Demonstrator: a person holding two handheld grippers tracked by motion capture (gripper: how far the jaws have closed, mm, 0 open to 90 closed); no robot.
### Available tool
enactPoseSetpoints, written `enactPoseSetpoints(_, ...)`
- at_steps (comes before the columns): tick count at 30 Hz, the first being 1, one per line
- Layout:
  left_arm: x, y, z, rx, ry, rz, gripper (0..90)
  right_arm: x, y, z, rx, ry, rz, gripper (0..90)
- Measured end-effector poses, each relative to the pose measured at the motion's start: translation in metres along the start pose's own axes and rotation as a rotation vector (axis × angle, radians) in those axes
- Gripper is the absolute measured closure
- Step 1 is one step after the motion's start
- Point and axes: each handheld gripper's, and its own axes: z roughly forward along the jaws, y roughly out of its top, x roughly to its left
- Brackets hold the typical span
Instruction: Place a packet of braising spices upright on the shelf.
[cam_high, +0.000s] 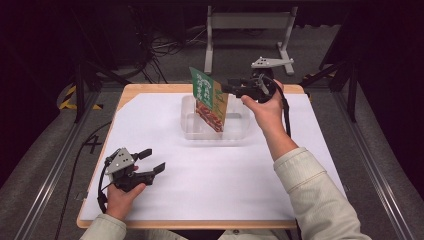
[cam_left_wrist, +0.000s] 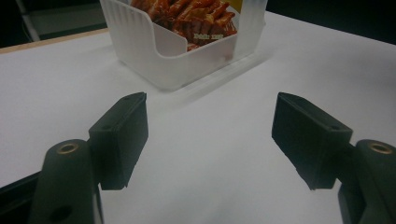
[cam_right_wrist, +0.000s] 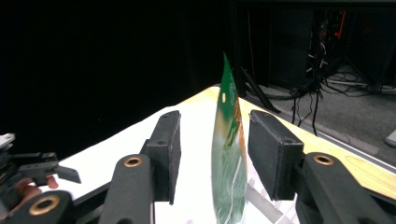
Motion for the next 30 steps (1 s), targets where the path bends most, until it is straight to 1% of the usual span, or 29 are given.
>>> enactPoseSetpoints(3,0.0,0.0,0.0,0.001,-0.001,0.005,27.9,0.004,-0.003,-0.013,-0.014,0.01,-0.01,53.7)
enactPoseSetpoints(7,0.0,0.001,0.001,-0.003,-0.004,0.0,27.9,0.007,-0.009,-0.032,-0.033,0.015,-0.017,53.0)
enactPoseSetpoints(8,0.0,0.001,0.002,0.002,-0.003,0.007,27.9,0.007,-0.01,-0.036,-0.036,0.015,-0.018,52.9)
enactPoseSetpoints(9,0.0,0.001,0.002,-0.001,-0.003,0.013,27.9,0.007,-0.011,-0.041,-0.039,0.011,-0.019,52.6)
enactPoseSetpoints(10,-0.001,0.001,0.003,-0.002,-0.004,0.004,27.9,0.008,-0.013,-0.046,-0.042,0.007,-0.024,52.2)
enactPoseSetpoints(11,-0.001,0.002,0.003,-0.001,-0.006,0.004,27.9,0.008,-0.014,-0.052,-0.044,0.001,-0.031,51.8)
enactPoseSetpoints(12,0.0,0.002,0.003,-0.001,-0.005,0.012,27.9,0.008,-0.016,-0.057,-0.046,-0.002,-0.032,51.5)
enactPoseSetpoints(15,0.0,0.002,0.004,0.0,-0.006,0.008,27.9,0.009,-0.021,-0.07,-0.056,-0.004,-0.029,50.9)
enactPoseSetpoints(18,0.0,0.003,0.006,-0.005,-0.009,0.004,27.6,0.01,-0.027,-0.083,-0.063,-0.017,-0.037,50.0)
enactPoseSetpoints(19,0.0,0.004,0.006,-0.005,-0.009,0.011,27.5,0.01,-0.028,-0.086,-0.065,-0.02,-0.039,49.8)
enactPoseSetpoints(20,0.0,0.004,0.007,-0.003,-0.012,0.002,27.2,0.01,-0.029,-0.089,-0.065,-0.022,-0.041,49.6)
enactPoseSetpoints(22,0.0,0.005,0.009,-0.005,-0.015,0.002,26.6,0.011,-0.032,-0.096,-0.067,-0.025,-0.037,49.1)
enactPoseSetpoints(23,0.0,0.005,0.009,-0.001,-0.018,0.004,26.3,0.012,-0.034,-0.101,-0.065,-0.033,-0.041,49.0)
enactPoseSetpoints(24,0.0,0.005,0.01,-0.003,-0.02,-0.004,25.9,0.013,-0.035,-0.104,-0.066,-0.04,-0.047,48.8)
enactPoseSetpoints(26,0.001,0.006,0.011,-0.003,-0.019,0.001,25.4,0.014,-0.037,-0.109,-0.061,-0.05,-0.057,48.2)
enactPoseSetpoints(27,0.001,0.006,0.011,-0.001,-0.023,-0.007,25.1,0.014,-0.038,-0.111,-0.059,-0.05,-0.058,47.8)
enactPoseSetpoints(30,0.001,0.006,0.011,-0.007,-0.024,-0.007,24.6,0.016,-0.042,-0.117,-0.054,-0.052,-0.072,46.3)
